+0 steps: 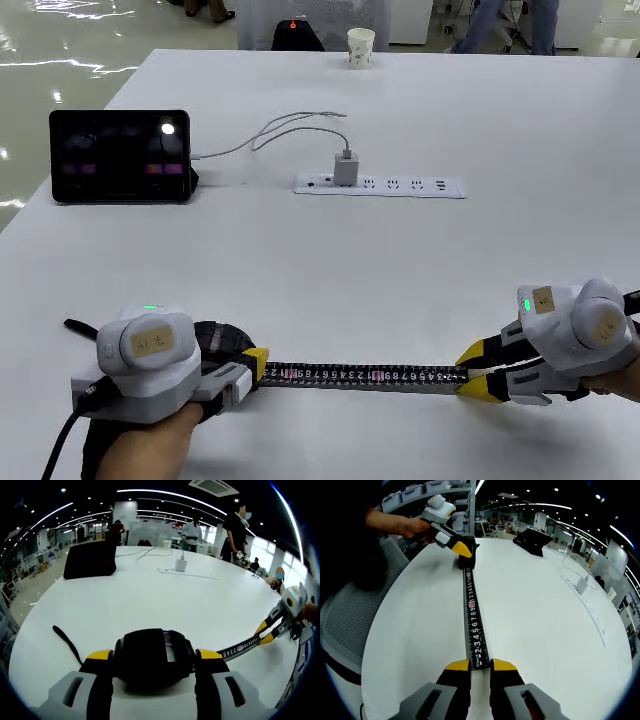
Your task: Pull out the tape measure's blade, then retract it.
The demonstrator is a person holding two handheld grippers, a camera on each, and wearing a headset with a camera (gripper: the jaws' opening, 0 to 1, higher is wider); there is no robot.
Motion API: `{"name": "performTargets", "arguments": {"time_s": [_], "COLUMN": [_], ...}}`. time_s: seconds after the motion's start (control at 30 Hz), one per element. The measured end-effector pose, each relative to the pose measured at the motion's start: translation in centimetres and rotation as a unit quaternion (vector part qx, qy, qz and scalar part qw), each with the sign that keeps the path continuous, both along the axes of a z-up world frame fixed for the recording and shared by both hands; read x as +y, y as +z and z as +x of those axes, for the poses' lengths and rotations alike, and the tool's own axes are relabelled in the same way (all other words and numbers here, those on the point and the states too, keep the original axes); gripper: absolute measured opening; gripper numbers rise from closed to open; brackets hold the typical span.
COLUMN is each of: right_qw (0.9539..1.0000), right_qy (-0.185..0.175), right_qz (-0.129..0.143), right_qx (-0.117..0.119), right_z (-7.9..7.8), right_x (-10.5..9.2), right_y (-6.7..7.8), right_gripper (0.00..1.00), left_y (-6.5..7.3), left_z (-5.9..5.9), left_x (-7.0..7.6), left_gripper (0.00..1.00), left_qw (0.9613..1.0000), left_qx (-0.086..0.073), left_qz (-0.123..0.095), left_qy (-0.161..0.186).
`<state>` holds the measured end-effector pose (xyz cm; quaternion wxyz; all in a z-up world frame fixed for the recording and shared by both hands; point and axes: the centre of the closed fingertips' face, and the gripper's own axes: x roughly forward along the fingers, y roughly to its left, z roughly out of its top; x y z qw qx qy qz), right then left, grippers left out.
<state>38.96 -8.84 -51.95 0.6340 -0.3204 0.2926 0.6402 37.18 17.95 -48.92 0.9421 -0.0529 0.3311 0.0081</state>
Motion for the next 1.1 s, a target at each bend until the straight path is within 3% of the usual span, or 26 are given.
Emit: {"name": "performTargets", "arguments": {"time_s": [0.27, 1.1], "right_qw": [1.0, 1.0], "right_qy": [-0.001, 0.0], "right_qz": [-0.003, -0.009], "right_qx": [0.001, 0.002], "right_z": [0.01, -0.18], "right_x": [-0.03, -0.12], "right_y": [-0.06, 0.03], "right_gripper": [0.1, 0.09], "left_y": [-0.35, -0.51], "left_z": [0.01, -0.1], "left_x": [0.04, 0.23], "left_gripper": [0.62, 0.57], "left_qw": [0.9999, 0.9996], "left_qx": [0.015, 0.024], "left_qz": [0.007, 0.016], "left_qy": [0.001, 0.004]}}
